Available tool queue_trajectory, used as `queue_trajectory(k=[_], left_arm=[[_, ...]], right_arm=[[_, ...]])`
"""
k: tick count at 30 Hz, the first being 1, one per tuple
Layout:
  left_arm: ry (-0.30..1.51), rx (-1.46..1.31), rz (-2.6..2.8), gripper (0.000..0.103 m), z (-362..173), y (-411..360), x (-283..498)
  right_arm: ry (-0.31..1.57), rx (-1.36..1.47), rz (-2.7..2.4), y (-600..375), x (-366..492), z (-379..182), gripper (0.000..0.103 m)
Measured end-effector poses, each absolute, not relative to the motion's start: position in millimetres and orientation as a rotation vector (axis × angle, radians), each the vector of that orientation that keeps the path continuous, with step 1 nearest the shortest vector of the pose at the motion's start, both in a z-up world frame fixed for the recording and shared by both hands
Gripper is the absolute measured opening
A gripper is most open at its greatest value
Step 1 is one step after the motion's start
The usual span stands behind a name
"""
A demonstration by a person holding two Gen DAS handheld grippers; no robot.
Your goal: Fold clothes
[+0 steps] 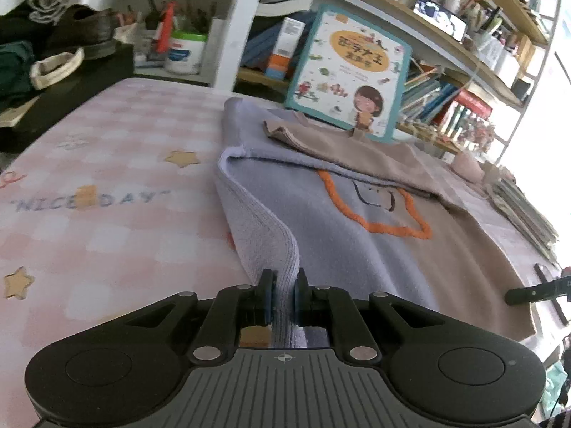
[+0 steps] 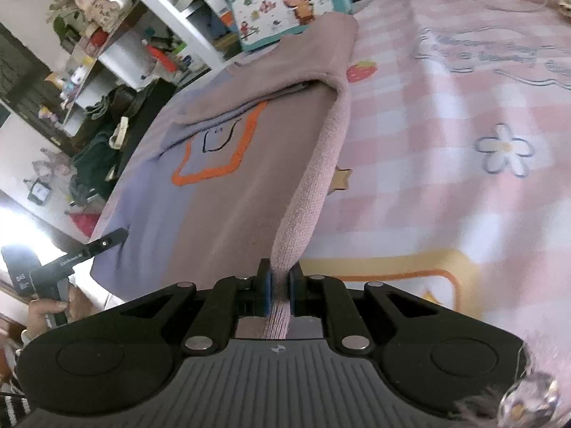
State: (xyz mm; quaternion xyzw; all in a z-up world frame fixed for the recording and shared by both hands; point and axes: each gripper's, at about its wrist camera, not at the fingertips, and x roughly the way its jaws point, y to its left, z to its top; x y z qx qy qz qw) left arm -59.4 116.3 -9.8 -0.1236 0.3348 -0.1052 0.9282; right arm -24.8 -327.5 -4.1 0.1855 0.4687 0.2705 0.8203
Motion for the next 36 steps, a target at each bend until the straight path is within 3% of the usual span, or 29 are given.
queue_trajectory(k=[10,19,26,36], left_arm=[[0.709,-0.17,-0.376,0.008,-9.5,75.7,-50.7],[0.635,-0.288,-0.418,0.006,9.8,91.0,-67.6],[0.711,-0.235,-0.399,0.006,-3.0,89.0,-65.6],[0.797,-0.293,-0.442,0.011,-14.6,99.0,-47.8]], right_arm=[[0.92,0.472,0.426,-375.5,-73.5,-0.5,0.009],[0.875,0.498,0.408,-380.0,-82.2,8.8,0.009],[0.848,0.508,0.405,-378.4,-81.2,15.2,0.009],[0.874,0.539,0.355,-378.7,-99.4,-4.2,0.021]])
